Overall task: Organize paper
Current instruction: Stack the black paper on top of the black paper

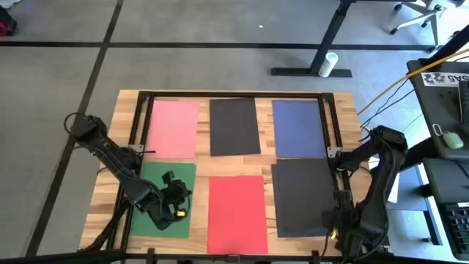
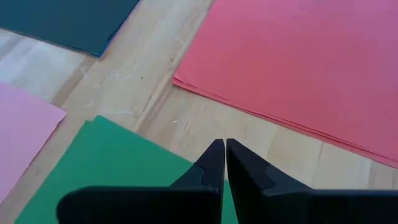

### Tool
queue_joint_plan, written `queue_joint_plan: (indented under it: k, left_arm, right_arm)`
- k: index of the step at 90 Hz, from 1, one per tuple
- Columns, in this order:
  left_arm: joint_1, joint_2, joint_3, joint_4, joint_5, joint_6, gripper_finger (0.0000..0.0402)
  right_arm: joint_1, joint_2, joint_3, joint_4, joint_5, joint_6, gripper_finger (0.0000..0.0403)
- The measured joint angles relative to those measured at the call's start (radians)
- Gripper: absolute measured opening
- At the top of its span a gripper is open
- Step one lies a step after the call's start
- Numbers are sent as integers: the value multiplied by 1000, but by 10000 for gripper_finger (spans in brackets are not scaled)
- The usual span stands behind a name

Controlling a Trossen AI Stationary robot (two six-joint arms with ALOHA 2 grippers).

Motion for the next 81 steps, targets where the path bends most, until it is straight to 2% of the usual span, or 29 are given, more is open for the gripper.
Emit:
queue_joint_plan:
  k: [36,48,81]
  left_arm:
    - [0,0,0,-1,0,-4,0]
    - [5,0,0,0,0,-5,0]
    - [12,0,0,3,0,-4,0]
  right_arm:
    - [-36,125,65,30,-15,-159,0]
    - [-71,169,114,20,26,-255,0]
    - [-141,287,237,-115,80,-532,0]
